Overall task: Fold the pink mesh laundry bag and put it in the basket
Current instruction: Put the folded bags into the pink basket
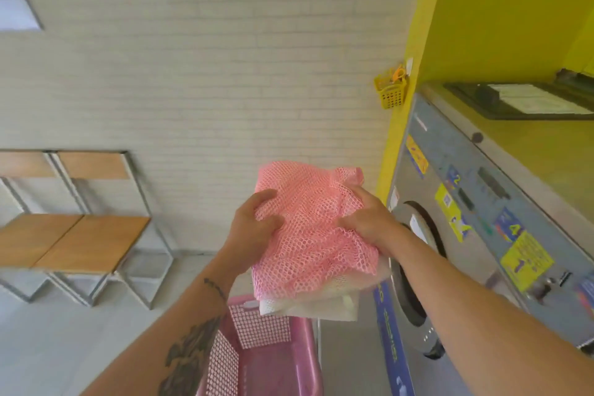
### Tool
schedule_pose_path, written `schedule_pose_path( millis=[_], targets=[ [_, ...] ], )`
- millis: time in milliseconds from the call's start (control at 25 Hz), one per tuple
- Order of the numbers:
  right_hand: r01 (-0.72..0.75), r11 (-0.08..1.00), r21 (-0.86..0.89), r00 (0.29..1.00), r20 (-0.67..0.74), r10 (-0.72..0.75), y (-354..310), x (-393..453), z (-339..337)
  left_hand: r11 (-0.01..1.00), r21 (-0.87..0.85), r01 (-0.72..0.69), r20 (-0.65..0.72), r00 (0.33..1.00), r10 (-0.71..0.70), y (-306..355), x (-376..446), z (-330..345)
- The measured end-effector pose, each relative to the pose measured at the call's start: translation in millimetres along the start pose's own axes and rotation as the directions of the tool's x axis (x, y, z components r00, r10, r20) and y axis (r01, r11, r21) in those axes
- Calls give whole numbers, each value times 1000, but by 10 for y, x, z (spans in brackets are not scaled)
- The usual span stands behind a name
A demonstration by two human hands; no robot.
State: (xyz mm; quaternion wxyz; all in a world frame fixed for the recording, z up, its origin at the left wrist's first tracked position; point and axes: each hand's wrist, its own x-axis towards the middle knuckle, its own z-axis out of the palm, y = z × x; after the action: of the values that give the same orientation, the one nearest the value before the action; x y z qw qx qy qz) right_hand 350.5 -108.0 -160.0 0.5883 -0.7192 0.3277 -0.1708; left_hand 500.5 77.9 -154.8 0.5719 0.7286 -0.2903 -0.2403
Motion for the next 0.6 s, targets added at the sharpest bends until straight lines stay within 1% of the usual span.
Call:
schedule_pose_path(
  millis=[120, 240, 360, 440, 520, 600],
  targets=[
    [-23, 999, -35, 998, 62, 25, 517, 137, 648, 994, 84, 74, -46, 996, -70, -692, -9, -326],
    [-92, 993, -80, 993, 73, 98, 1374, 413, 1297, 967, 174, 188, -38, 982, -184, -1691, 122, -467],
    [-184, 975, -125, 980, 57, 192, 2623, 850, 2045, 944, 212, 252, -27, 967, -252, -3199, 463, -487],
    [-276, 952, -130, 959, 35, 283, 3549, 1121, 2511, 926, 207, 317, -7, 947, -322, -4294, 663, -436],
    [-350, 925, -145, 932, 44, 360, 4442, 1312, 2984, 893, 198, 403, 41, 907, -419, -5302, 752, -347],
    [-398, 895, -201, 905, 74, 419, 5184, 1402, 3369, 859, 178, 480, 100, 859, -501, -6114, 748, -267]
  ],
)
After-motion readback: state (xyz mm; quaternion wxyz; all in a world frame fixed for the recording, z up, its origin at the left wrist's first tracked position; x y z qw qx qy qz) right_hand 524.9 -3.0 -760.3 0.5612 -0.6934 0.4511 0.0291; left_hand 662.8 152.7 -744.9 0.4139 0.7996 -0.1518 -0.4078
